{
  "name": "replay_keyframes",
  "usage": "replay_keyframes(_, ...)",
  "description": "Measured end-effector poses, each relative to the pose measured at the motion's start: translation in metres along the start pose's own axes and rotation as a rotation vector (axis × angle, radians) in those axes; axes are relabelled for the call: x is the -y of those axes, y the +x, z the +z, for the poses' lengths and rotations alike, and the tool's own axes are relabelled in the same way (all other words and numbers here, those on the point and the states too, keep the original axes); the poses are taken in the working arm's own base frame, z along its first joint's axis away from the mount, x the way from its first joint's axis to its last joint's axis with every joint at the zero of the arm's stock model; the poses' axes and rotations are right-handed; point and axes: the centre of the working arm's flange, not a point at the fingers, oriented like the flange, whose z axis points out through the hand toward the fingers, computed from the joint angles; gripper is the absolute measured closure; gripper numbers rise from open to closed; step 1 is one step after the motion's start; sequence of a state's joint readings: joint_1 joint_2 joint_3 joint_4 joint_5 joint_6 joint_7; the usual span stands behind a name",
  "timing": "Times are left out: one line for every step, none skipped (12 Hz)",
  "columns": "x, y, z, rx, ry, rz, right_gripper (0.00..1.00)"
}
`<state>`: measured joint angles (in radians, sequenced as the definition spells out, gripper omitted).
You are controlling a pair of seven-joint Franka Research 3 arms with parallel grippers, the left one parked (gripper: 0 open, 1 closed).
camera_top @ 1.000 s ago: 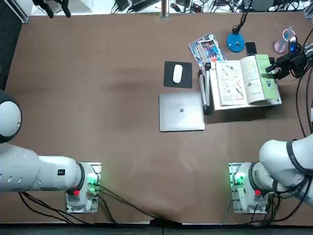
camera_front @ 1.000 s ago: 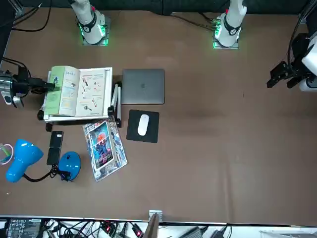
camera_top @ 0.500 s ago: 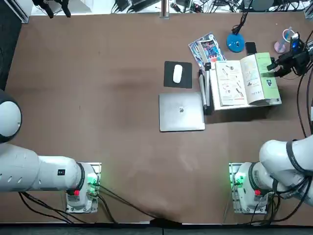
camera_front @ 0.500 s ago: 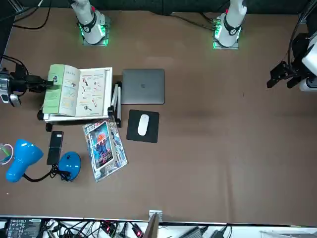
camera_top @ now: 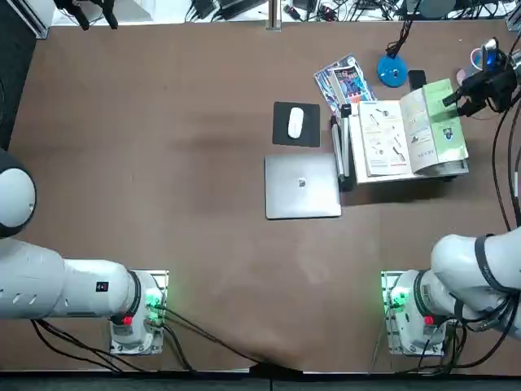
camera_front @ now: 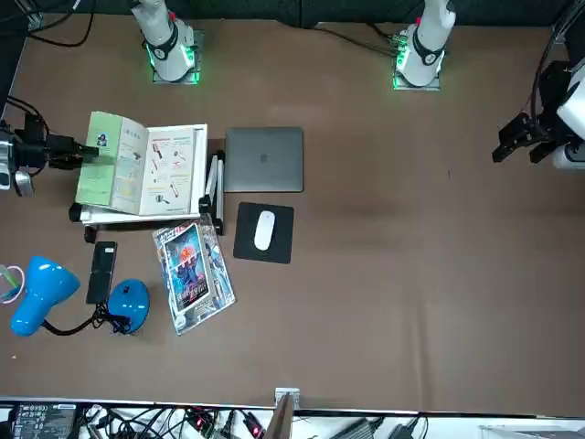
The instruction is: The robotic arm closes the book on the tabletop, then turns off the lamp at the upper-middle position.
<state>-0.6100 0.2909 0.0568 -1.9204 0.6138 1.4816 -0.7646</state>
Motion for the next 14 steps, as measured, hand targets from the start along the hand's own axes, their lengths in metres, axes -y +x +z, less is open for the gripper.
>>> replay_keyframes(0.011,0.003,0.001,0.005,-0.01,0.005,0.0)
replay_keyframes(0.022,0.007,0.003,0.011,-0.02,0.01,0.0)
replay_keyframes(0.033,0.01,0.006,0.016,-0.029,0.015,0.0)
replay_keyframes(0.057,0.019,0.015,0.028,-0.038,0.02,0.0)
replay_keyframes(0.068,0.025,0.022,0.037,-0.041,0.023,0.0)
replay_keyframes(0.078,0.03,0.029,0.044,-0.045,0.026,0.0)
replay_keyframes(0.087,0.036,0.037,0.05,-0.055,0.033,0.0)
replay_keyframes(0.095,0.041,0.044,0.055,-0.066,0.04,0.0)
replay_keyframes(0.102,0.045,0.051,0.06,-0.078,0.049,0.0)
replay_keyframes(0.11,0.048,0.058,0.062,-0.089,0.059,0.0)
replay_keyframes(0.117,0.05,0.065,0.06,-0.102,0.069,0.0)
replay_keyframes(0.125,0.051,0.072,0.057,-0.116,0.078,0.0)
replay_keyframes(0.133,0.052,0.081,0.053,-0.131,0.088,0.0)
replay_keyframes(0.142,0.053,0.091,0.05,-0.147,0.099,0.0)
